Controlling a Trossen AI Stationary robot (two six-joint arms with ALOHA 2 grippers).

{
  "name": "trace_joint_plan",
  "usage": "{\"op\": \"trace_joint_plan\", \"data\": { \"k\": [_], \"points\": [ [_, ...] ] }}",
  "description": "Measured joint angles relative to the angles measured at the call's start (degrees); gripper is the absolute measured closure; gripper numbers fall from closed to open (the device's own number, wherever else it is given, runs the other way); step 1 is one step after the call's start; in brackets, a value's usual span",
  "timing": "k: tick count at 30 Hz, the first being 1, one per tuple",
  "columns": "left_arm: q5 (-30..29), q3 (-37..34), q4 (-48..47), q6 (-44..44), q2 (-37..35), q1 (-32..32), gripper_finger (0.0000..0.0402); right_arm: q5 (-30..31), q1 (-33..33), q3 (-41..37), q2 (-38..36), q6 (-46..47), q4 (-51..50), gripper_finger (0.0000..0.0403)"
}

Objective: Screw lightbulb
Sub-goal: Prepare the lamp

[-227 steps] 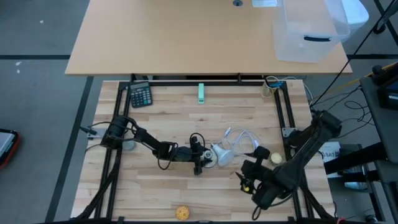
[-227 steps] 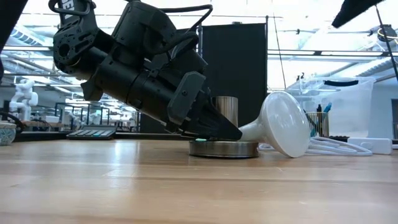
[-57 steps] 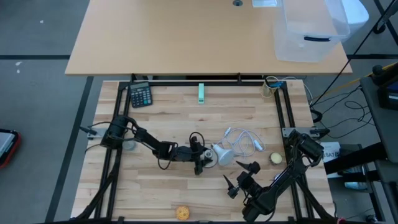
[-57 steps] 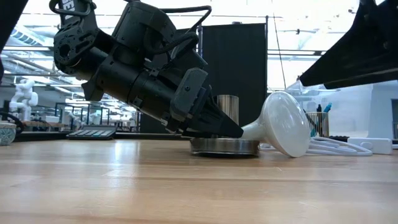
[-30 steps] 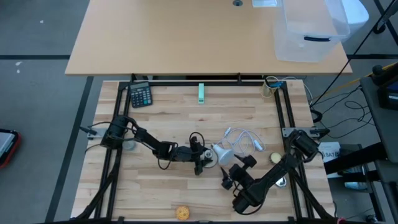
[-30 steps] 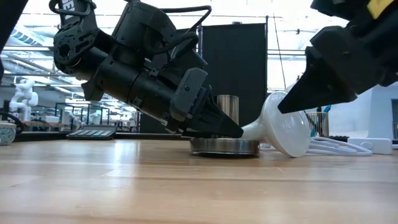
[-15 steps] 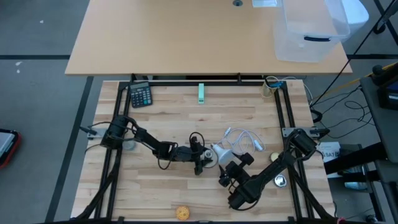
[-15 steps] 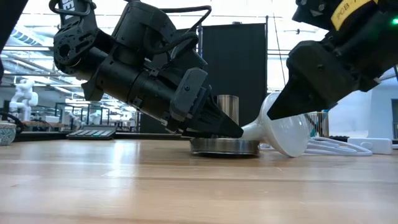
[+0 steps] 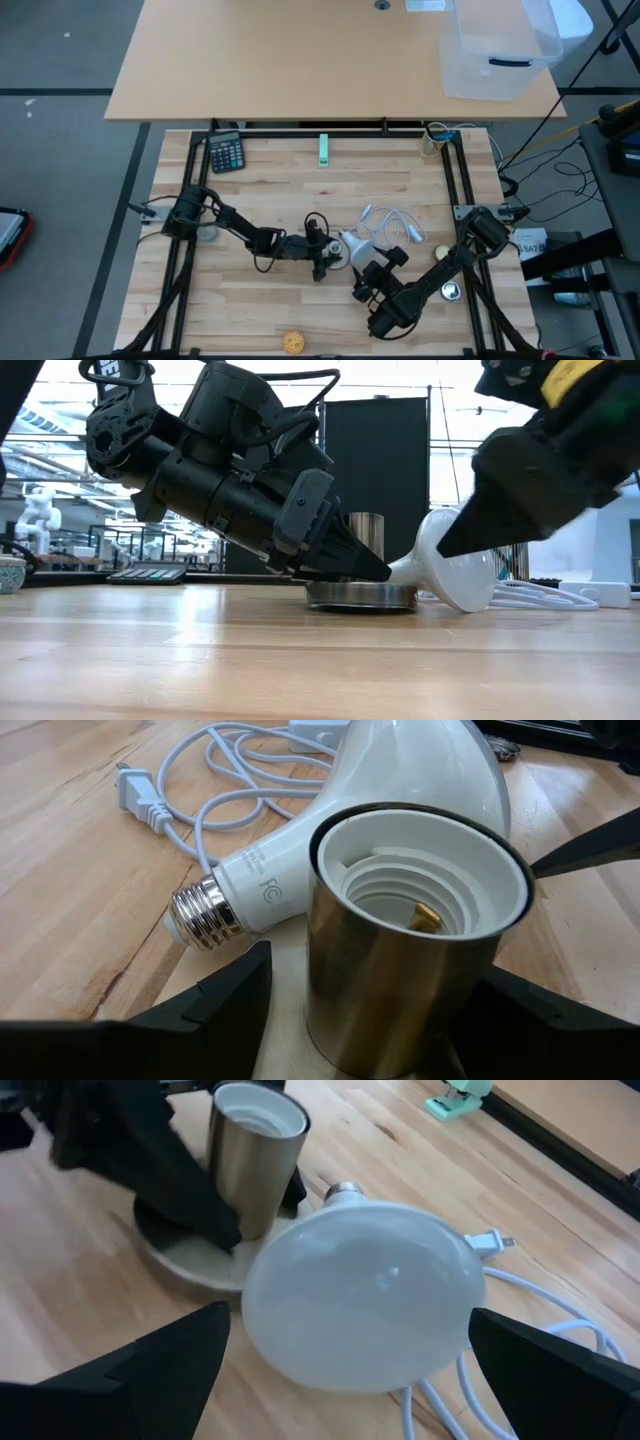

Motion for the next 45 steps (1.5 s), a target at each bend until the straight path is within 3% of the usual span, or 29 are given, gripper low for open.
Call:
{"op": "trace_joint_plan", "data": {
  "k": [15, 22, 29, 37, 45],
  "points": [
    [0.0, 0.0, 0.0, 0.0, 0.0, 0.0, 0.0134, -1.7, 0.8, 0.0, -7.9, -6.6, -2.8, 0.0003],
    [0.0, 0.0, 0.0, 0.0, 0.0, 0.0, 0.0134, 3.6, 2.3, 0.0, -10.5, -6.8, -3.0, 0.0003],
    [0.0, 0.0, 0.0, 0.0, 0.0, 0.0, 0.0134, 7.1, 6.4, -1.0, -10.6, 2.4, -5.7, 0.0003],
    [0.0, 0.0, 0.0, 0.0, 0.0, 0.0, 0.0134, 11.2, 12.0, -11.4, -10.4, 20.6, -0.3, 0.0003],
    [0.3, 0.0, 0.0, 0.1, 0.0, 0.2, 0.0134, 12.5, 13.2, -14.6, -10.4, 21.5, 2.6, 0.0003]
  ]
}}
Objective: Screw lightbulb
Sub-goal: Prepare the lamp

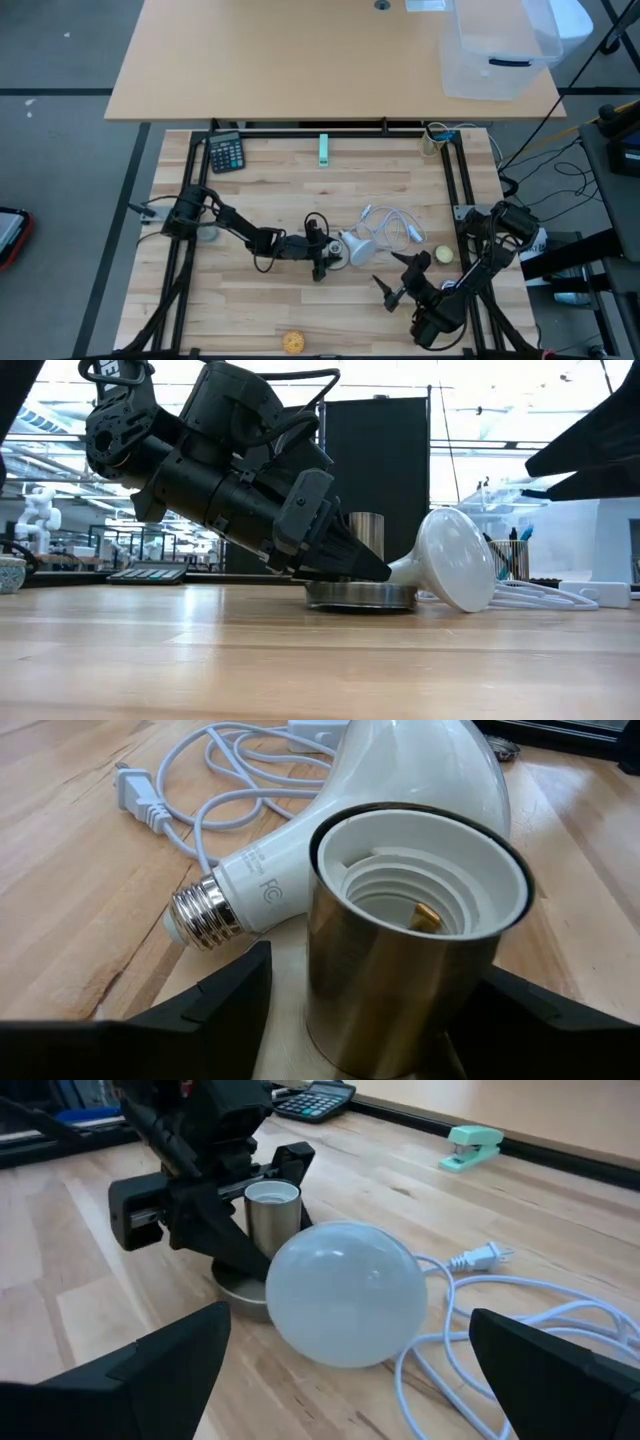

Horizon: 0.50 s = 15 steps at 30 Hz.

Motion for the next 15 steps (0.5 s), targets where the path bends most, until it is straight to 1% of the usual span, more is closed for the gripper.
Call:
{"op": "trace_joint_plan", "data": {
  "k": [2, 7, 11, 15],
  "points": [
    [0.8, 0.0, 0.2, -0.1, 0.0, 0.8, 0.0134, 0.0, 0.0, 0.4, 0.0, -1.6, -0.3, 0.0003],
    [0.4, 0.0, 0.4, -0.8, 0.0, 1.4, 0.0134, 0.1, 0.0, 0.8, 0.0, -4.3, -0.4, 0.0003],
    [0.0, 0.0, 2.3, -2.5, 0.1, 1.3, 0.0134, 0.1, 0.2, 0.8, 0.0, -4.6, -0.4, 0.0003],
    [0.0, 0.0, 4.1, -6.6, 0.1, 1.2, 0.0134, 0.3, 1.4, 0.8, 0.0, -5.1, -0.5, 0.0003]
  ]
}}
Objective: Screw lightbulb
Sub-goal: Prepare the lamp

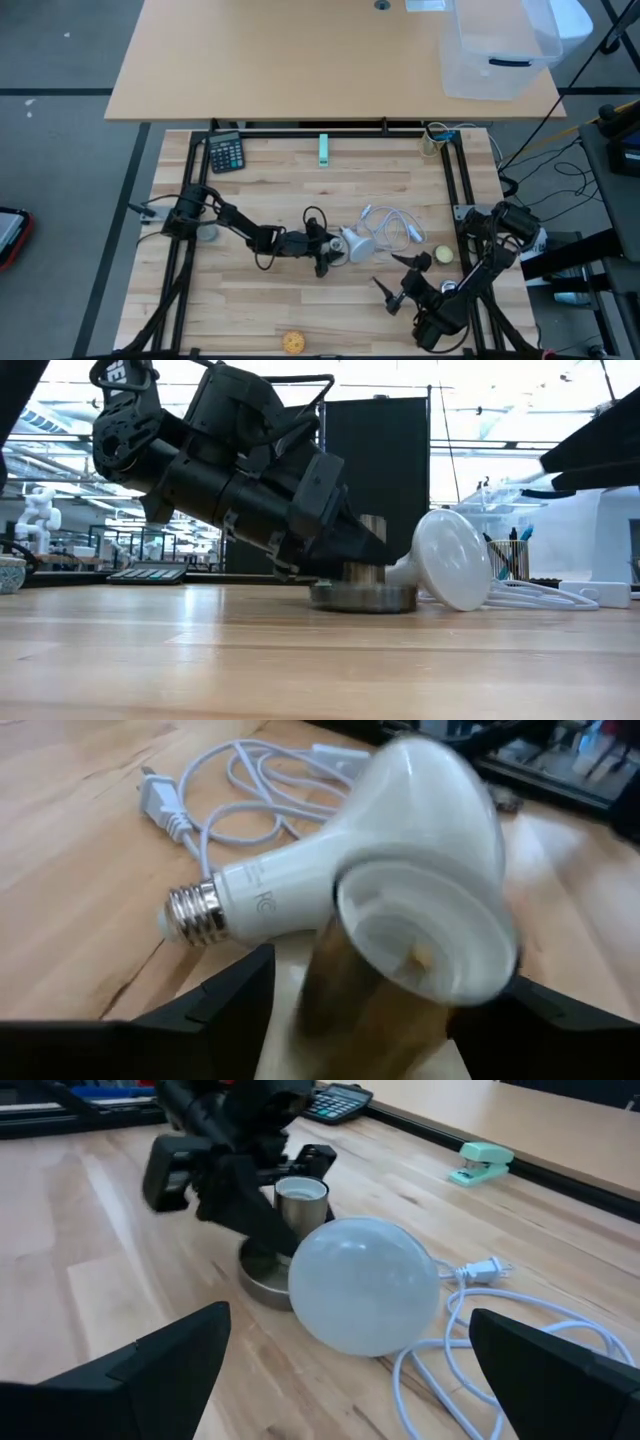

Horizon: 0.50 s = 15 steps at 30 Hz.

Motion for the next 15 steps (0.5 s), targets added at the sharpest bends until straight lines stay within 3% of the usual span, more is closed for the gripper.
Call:
{"op": "trace_joint_plan", "data": {
  "k": [15],
  "points": [
    [2.5, 0.0, 0.3, 4.3, 0.0, 0.4, 0.0134, -0.2, 0.5, 0.0, 0.0, -0.8, 0.0, 0.0003]
  ]
}}
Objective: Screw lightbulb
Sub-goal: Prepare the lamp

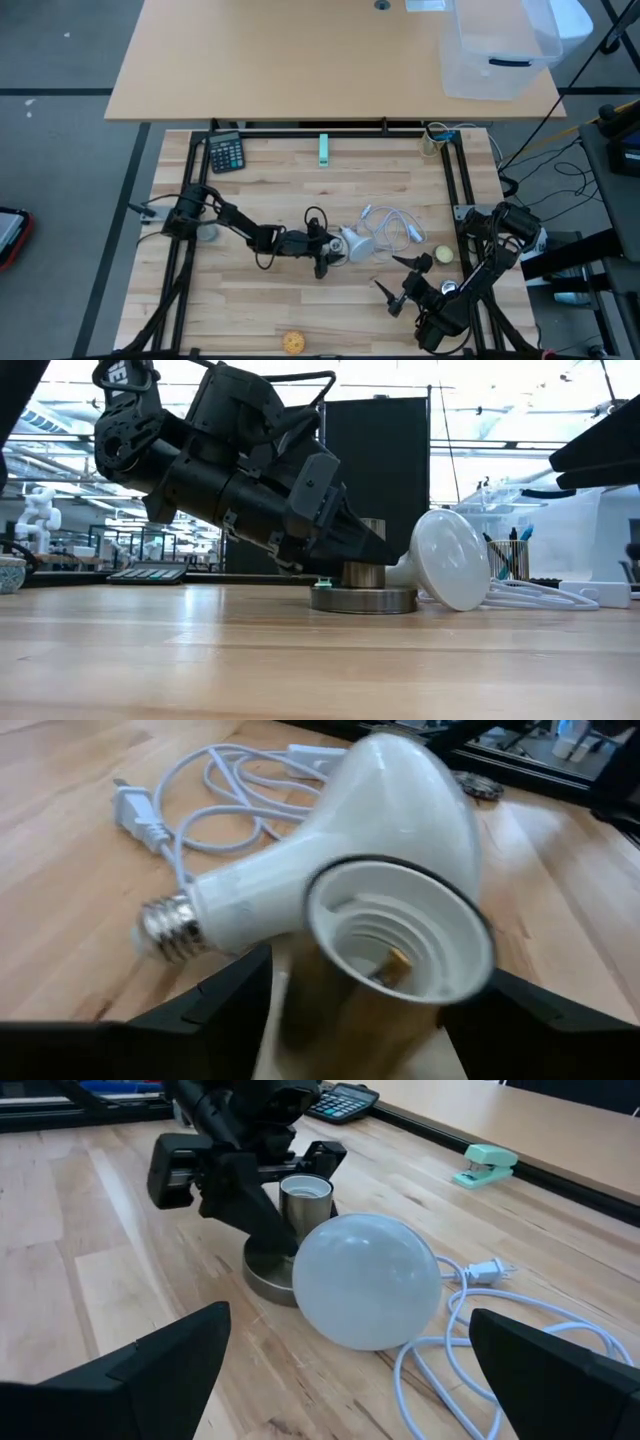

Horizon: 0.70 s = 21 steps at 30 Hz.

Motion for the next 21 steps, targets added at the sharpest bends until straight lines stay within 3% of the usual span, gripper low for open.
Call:
{"op": "trace_joint_plan", "data": {
  "k": [10, 21],
  "points": [
    [2.1, 0.0, 0.2, -3.2, 0.0, 0.0, 0.0134, -0.6, 0.0, 0.0, 0.0, -0.5, 0.5, 0.0003],
    [10.8, 0.0, 0.0, -3.9, -3.3, -0.3, 0.0134, -0.6, 0.0, 0.0, 0.0, -0.7, 0.7, 0.0003]
  ]
}}
